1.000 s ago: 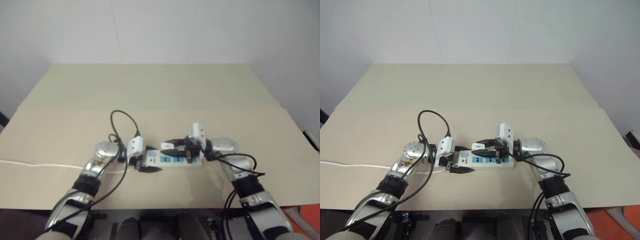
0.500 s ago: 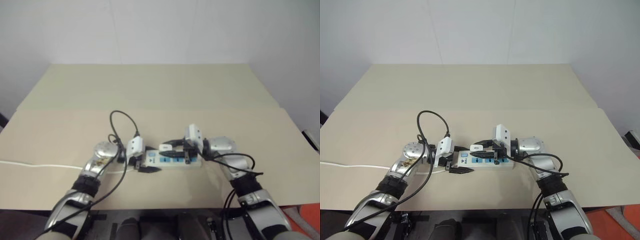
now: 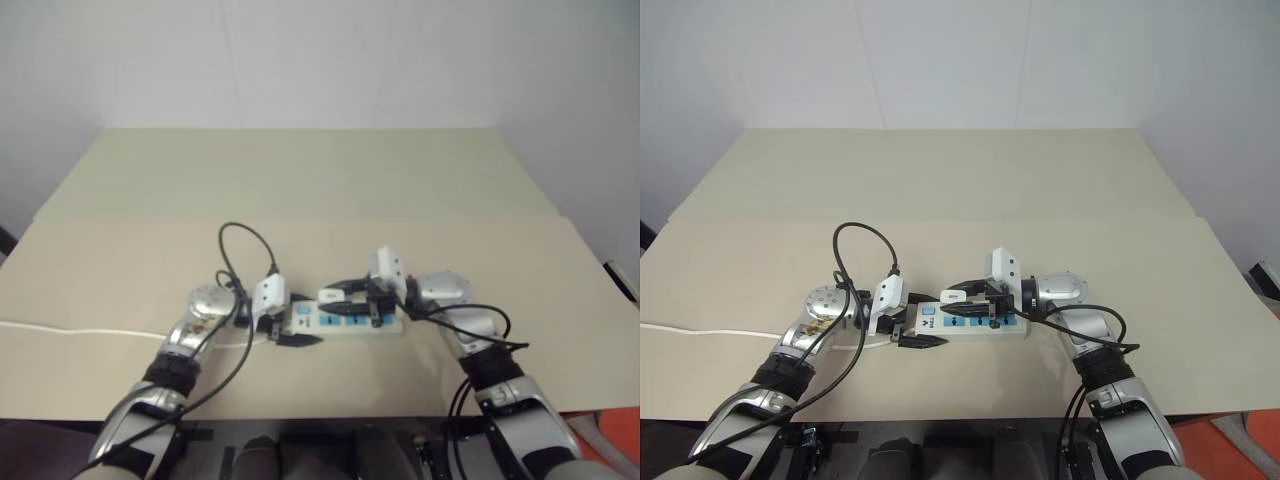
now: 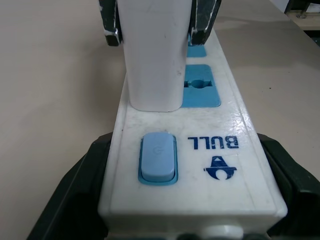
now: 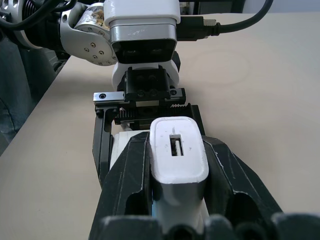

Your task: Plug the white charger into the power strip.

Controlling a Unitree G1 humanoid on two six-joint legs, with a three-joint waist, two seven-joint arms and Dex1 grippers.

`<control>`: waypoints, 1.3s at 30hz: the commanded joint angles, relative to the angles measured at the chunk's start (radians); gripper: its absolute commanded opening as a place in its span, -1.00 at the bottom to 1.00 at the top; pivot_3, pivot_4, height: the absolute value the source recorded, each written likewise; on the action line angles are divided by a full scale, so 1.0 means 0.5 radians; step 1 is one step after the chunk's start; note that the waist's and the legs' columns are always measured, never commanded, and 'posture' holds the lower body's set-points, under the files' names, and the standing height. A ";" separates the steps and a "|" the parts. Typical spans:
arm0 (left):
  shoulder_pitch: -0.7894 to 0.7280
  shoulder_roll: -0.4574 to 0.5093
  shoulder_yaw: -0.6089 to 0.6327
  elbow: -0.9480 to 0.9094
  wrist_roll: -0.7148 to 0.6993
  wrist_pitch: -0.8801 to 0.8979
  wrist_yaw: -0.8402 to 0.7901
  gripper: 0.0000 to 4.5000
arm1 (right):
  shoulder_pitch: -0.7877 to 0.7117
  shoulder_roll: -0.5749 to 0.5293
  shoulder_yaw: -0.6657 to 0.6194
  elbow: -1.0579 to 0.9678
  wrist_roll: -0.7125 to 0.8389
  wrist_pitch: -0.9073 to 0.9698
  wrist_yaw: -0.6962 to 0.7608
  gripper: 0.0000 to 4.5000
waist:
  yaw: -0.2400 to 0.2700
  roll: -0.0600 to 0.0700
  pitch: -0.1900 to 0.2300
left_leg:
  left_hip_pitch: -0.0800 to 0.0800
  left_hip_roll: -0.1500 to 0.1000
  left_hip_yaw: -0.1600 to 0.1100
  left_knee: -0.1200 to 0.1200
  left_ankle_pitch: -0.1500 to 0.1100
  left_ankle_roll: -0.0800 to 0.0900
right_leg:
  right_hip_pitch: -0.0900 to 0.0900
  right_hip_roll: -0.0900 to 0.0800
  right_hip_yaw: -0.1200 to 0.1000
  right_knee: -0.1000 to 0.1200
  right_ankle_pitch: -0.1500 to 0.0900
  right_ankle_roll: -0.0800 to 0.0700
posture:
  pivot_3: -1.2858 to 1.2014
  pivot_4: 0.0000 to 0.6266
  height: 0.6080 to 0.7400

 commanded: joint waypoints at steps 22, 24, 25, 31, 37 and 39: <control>0.016 0.017 0.003 0.004 0.042 -0.029 0.032 0.48 | 0.042 -0.015 -0.015 -0.042 -0.040 0.088 -0.025 0.87 | 0.006 0.000 0.000 | -0.001 0.000 0.000 0.000 0.000 0.000 | -0.002 0.000 0.000 0.000 0.000 0.000 | 0.03 -0.52 1.00; 0.002 0.005 0.009 0.023 0.041 -0.034 0.042 0.48 | 0.060 -0.084 -0.060 -0.150 0.003 0.131 -0.002 0.87 | 0.011 0.000 0.000 | -0.002 0.000 0.000 0.000 0.000 0.000 | -0.003 0.000 0.000 0.000 0.000 0.000 | 0.03 -0.52 1.00; -0.004 -0.001 0.010 0.034 0.043 -0.041 0.050 0.48 | 0.073 -0.122 -0.082 -0.200 0.022 0.147 0.009 0.87 | 0.015 0.000 0.000 | -0.004 0.000 0.000 0.000 0.000 0.000 | -0.004 0.000 0.000 0.000 0.000 0.000 | 0.03 -0.52 1.00; -0.039 -0.040 0.011 0.106 0.057 -0.118 0.076 0.48 | 0.225 -0.471 -0.347 -0.609 0.273 0.395 0.062 0.87 | 0.047 0.001 0.001 | -0.008 -0.002 0.000 0.000 0.000 0.000 | -0.007 -0.002 0.000 -0.001 0.000 0.000 | 0.03 -0.52 1.00; -0.066 -0.087 0.065 0.087 -0.019 -0.116 0.058 0.99 | 0.357 -0.716 -0.600 -0.791 0.432 0.516 0.041 0.89 | 0.059 0.001 0.002 | -0.008 -0.002 0.000 0.000 0.000 0.000 | -0.007 -0.002 0.000 -0.002 0.000 0.001 | 0.03 -0.52 1.00; -0.057 -0.065 0.078 0.031 -0.033 -0.140 0.038 0.99 | 0.388 -0.762 -0.648 -0.802 0.455 0.528 0.038 0.89 | 0.059 0.001 0.002 | -0.010 -0.002 0.000 0.000 0.000 0.000 | -0.008 -0.002 0.000 -0.004 0.000 0.001 | 0.03 -0.52 1.00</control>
